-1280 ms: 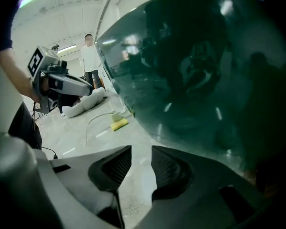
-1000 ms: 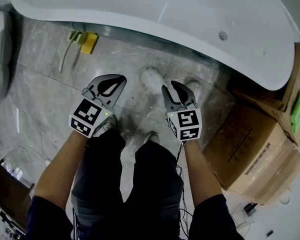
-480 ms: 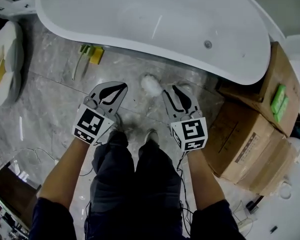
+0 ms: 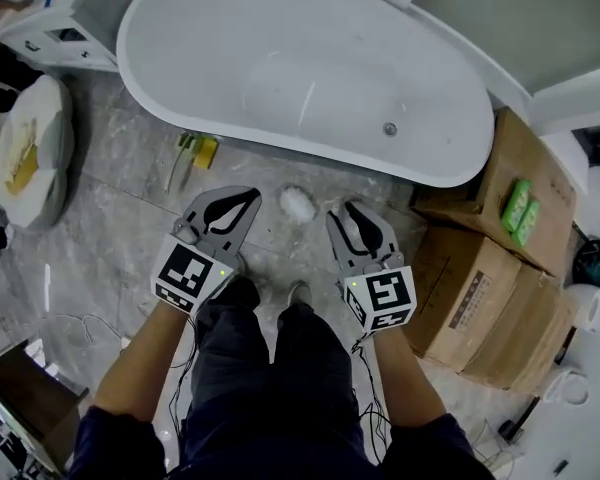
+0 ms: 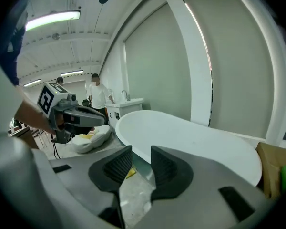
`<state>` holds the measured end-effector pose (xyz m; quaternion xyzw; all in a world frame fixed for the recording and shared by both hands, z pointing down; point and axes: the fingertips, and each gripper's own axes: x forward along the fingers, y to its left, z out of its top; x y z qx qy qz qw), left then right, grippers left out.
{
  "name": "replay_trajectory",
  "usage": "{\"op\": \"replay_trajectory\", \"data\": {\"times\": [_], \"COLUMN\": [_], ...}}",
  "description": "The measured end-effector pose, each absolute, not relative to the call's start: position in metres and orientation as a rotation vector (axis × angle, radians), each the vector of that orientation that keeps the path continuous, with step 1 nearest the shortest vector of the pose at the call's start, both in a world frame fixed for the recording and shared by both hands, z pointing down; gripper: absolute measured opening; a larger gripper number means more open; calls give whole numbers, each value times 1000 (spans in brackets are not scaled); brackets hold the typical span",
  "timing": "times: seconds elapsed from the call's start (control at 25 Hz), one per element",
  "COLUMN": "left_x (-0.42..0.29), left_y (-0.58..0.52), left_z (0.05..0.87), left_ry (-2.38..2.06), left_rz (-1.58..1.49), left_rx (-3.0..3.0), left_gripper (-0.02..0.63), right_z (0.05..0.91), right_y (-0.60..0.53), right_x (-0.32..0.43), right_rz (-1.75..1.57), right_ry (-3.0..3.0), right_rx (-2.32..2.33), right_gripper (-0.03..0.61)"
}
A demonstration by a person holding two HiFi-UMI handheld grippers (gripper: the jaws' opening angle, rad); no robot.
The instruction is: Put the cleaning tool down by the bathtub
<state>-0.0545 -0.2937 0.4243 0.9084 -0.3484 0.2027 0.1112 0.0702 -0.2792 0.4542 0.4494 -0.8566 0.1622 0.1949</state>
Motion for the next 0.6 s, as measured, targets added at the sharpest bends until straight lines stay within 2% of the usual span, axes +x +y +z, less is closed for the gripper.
{"op": "replay_trajectory", "data": {"times": [0.6], "left_x": [10], "left_y": [-204], "left_z": [253], "left_ry": [-1191], "left_rz": [434], "left_rx": [2714], "left_gripper": [32], "right_z": [273], "right_y": [-206], "right_x": [120], "right_rz": [306], "right_ry": [-2607], "right_rx": [1255], "right_gripper": [130]}}
